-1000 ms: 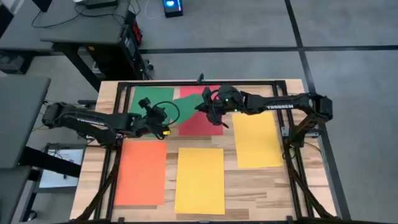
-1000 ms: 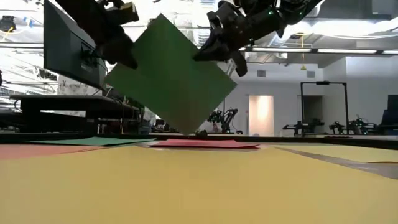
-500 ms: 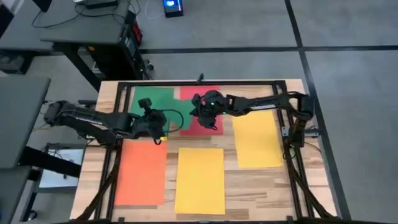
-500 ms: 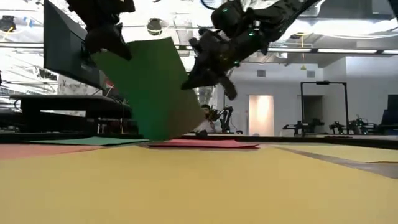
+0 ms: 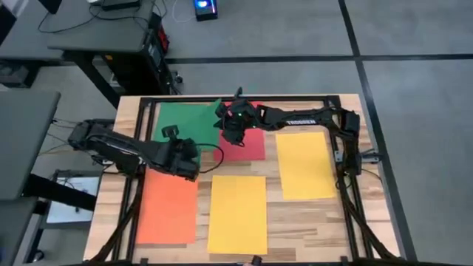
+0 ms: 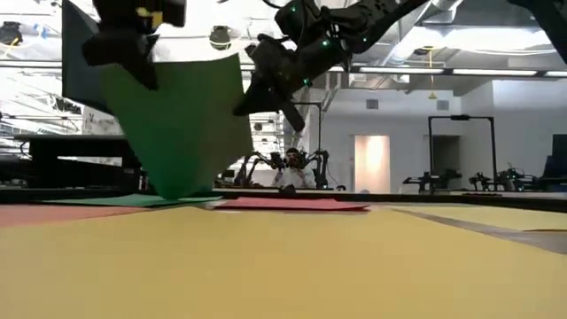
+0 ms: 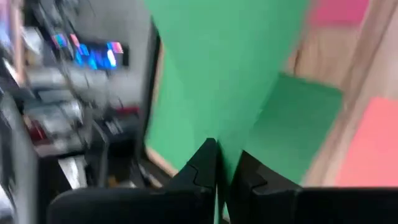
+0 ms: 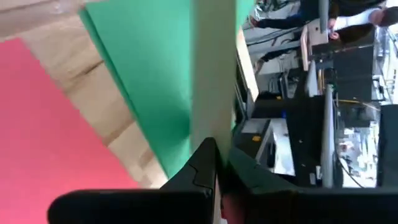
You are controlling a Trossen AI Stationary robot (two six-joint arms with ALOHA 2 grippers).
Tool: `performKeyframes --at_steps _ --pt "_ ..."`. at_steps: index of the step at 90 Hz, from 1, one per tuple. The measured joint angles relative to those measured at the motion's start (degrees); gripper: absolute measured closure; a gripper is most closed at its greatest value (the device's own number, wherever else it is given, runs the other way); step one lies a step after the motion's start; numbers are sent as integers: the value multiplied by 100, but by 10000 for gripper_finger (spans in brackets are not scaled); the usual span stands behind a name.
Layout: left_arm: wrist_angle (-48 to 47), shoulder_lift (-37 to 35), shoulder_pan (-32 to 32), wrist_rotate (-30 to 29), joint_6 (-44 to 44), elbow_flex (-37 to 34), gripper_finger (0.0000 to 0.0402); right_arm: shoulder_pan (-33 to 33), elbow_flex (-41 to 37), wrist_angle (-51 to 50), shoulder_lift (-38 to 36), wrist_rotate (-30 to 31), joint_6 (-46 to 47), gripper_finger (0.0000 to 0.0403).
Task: Organize paper
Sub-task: Stack the green paper on top of the green paper
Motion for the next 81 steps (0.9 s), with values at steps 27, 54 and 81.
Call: performKeyframes --at_steps 27,54,81 --pt "-297 225 -98 765 -1148 -62 402 193 -2 -293 492 -91 72 403" --pt "-88 228 -96 1142 -1723 -571 401 189 3 -103 721 -89 720 401" --pt "295 228 -67 1383 -2061 -932 402 -7 554 -1190 719 -87 1645 303"
